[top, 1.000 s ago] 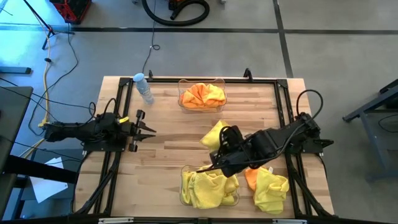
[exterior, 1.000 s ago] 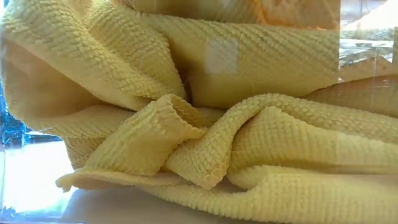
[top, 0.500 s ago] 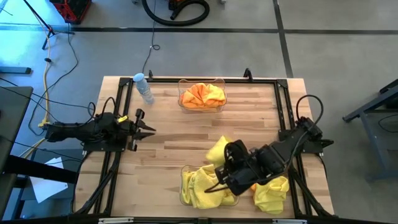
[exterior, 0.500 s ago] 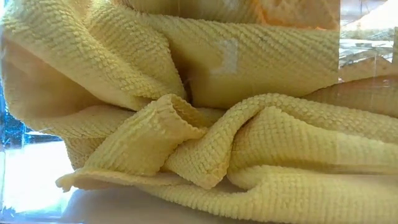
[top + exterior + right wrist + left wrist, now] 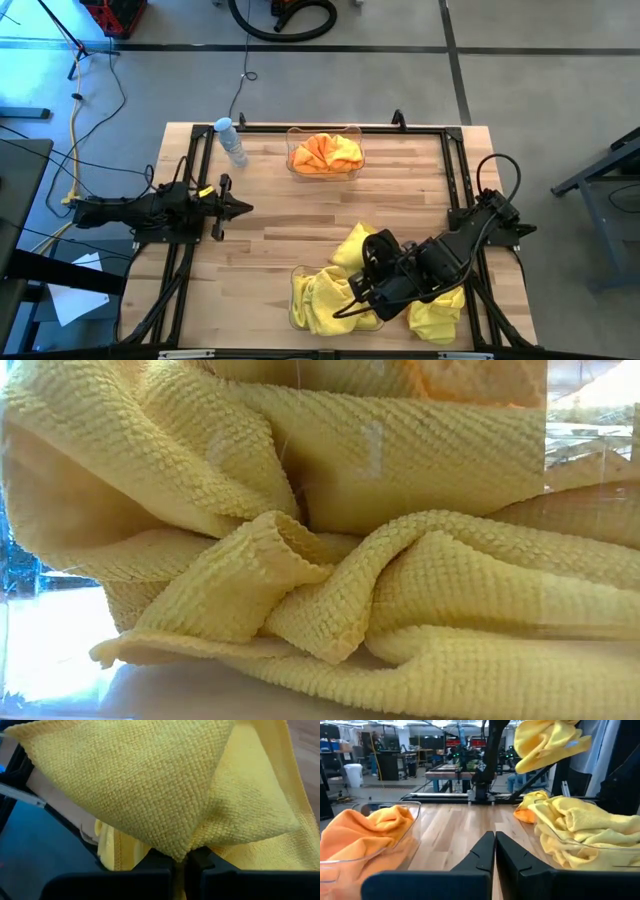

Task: Sort microfiber towel by color & place in baskets
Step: Put the yellow microfiber towel into the bottom transparent bin

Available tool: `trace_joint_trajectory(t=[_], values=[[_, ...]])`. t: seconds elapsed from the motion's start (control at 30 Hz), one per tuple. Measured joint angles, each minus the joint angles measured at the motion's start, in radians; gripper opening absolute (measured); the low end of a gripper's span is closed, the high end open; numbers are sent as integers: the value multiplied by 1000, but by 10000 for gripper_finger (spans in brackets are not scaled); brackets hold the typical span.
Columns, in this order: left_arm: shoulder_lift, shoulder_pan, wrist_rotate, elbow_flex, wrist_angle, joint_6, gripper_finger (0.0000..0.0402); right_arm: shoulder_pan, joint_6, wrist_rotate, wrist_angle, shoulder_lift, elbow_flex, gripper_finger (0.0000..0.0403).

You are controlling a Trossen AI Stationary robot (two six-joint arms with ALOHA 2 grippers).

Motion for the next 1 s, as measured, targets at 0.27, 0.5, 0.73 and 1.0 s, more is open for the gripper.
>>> trace_joint_trajectory(t=[0.27, 0.5, 0.73, 1.0], values=[[1, 0, 0, 0, 0, 0, 3, 10, -181, 20, 230, 57, 0, 1], [1, 0, 0, 0, 0, 0, 3, -14, -356, -210, 477, 184, 0, 0], [0, 0, 0, 0, 0, 0, 3, -46, -423, -272, 521, 279, 0, 0], [1, 0, 0, 0, 0, 0, 3, -102, -465, -265, 414, 427, 0, 0]])
